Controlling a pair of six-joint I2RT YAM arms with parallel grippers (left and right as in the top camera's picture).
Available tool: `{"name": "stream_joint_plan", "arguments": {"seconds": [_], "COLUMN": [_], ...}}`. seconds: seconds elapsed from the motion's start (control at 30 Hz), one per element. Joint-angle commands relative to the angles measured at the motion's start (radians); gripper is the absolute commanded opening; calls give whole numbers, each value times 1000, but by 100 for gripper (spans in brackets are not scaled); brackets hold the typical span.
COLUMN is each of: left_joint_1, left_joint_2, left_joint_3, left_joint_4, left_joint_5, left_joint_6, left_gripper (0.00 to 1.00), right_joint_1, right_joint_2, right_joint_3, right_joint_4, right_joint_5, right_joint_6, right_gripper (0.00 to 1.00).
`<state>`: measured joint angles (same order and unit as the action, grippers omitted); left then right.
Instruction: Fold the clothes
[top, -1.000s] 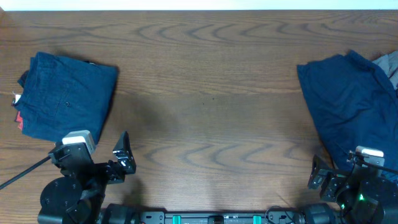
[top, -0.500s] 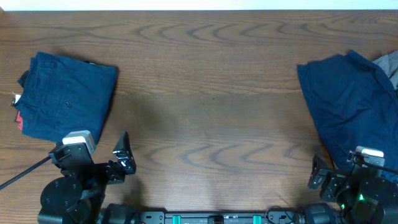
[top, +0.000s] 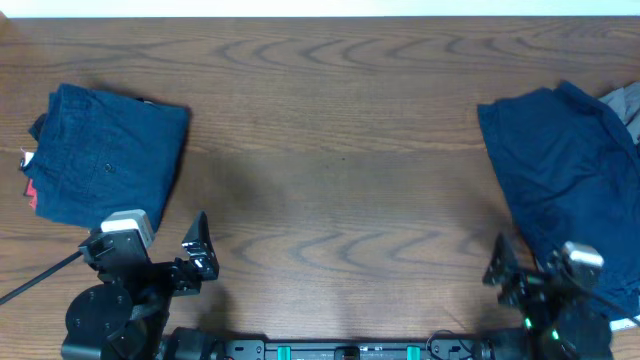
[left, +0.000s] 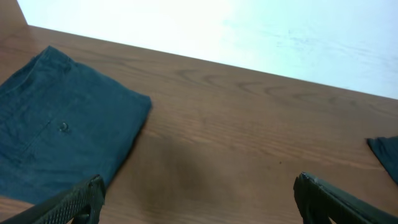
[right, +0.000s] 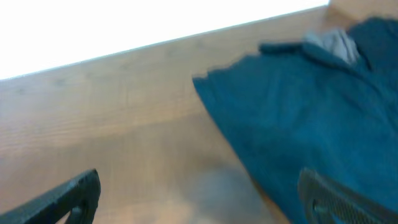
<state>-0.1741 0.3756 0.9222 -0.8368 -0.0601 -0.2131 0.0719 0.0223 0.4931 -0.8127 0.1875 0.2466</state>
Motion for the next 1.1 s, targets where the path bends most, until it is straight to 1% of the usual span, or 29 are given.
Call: {"name": "stream_joint_plan", "arguments": {"seconds": [0.0, 0.2, 0.23, 0.33, 0.5, 1.07], "left_joint_1": [-4, -4, -4, -4, -4, -4], "left_joint_2": [-1, -1, -1, -1, -1, -1], "left_joint_3": [-2, -2, -2, -2, -2, -2], "left_joint_4": [0, 0, 0, 0, 0, 0], "left_joint_5": [-12, -12, -12, -12, -12, -12], "left_joint_6": [-6, -6, -6, -6, -6, -6], "left_gripper": [98, 98, 98, 98, 98, 98], "right_joint_1": [-13, -14, -14, -14, -13, -13], "right_joint_2": [-16, -18, -18, -18, -17, -17], "right_joint_3": [-108, -339, -383, -478, -488, -488], "right_joint_4": [145, 536, 610, 760, 750, 750], "right_joint_5": [-16, -9, -10, -18, -92, -91], "right_joint_6": [-71, -158, -167, -166, -166, -166], "right_gripper": [99, 99, 99, 99, 99, 99]}}
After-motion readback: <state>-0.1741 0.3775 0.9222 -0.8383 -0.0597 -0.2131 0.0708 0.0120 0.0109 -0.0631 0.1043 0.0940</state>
